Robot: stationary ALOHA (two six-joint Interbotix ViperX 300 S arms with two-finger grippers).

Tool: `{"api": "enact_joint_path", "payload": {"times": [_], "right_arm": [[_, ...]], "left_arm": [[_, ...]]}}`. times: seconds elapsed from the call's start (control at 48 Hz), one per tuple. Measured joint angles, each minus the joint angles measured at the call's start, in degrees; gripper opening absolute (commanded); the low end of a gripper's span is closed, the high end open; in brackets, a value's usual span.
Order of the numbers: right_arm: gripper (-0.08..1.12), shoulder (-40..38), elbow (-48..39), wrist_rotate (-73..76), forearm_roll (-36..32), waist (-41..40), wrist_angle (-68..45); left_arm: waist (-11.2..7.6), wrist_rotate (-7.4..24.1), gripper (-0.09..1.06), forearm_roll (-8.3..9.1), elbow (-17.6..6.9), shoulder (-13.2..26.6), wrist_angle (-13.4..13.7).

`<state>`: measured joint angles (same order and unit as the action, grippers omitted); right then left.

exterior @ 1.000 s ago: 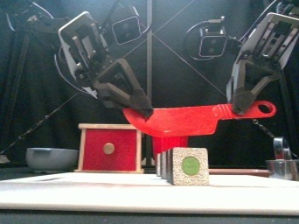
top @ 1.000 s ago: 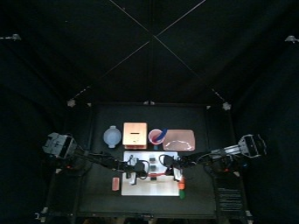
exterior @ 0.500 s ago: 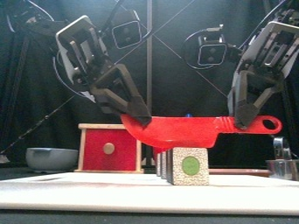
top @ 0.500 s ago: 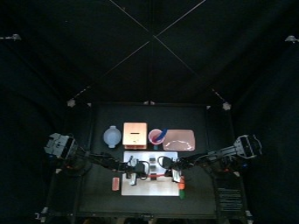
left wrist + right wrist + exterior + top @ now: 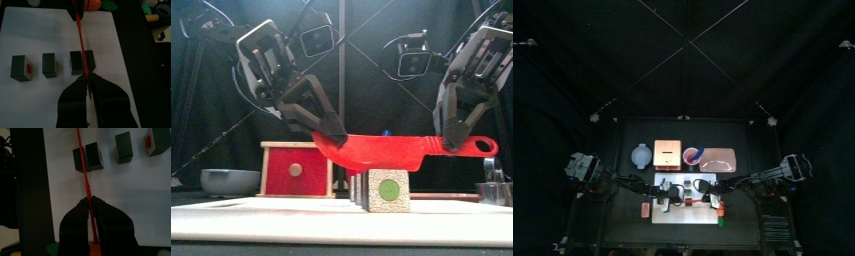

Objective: Place sushi on board then cut the sushi with the knife then place the pieces on the plate
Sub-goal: Cut the sushi into 4 pieces

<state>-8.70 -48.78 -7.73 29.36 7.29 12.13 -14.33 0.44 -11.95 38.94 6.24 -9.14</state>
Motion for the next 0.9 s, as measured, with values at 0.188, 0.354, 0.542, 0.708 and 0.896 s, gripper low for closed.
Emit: {"api": "enact_joint_path", "payload": {"times": [0.188,0.354,0.542,0.708,0.896], "right_arm": [[0.28,-0.70,0.00,-0.09,-0.53,0.00,-0.09],[0.28,-0.97,0.00,-0.09,-1.32,-0.18,-0.09],[0.28,-0.97,0.00,-0.09,-1.58,-0.35,-0.09],[0.28,-1.49,-0.09,-0.09,-1.67,-0.44,0.00],[0.28,-3.16,-0.26,-0.09,-1.76,-0.53,0.18]], "left_arm": [[0.00,0.00,0.41,0.09,0.00,-0.18,0.35],[0.09,0.09,0.41,0.53,0.00,-0.18,0.35],[0.18,0.09,0.41,1.32,0.00,-0.18,0.26],[0.53,0.18,0.41,2.20,0.00,-0.35,0.35],[0.62,0.18,0.41,2.90,0.00,-1.41,0.35]]}}
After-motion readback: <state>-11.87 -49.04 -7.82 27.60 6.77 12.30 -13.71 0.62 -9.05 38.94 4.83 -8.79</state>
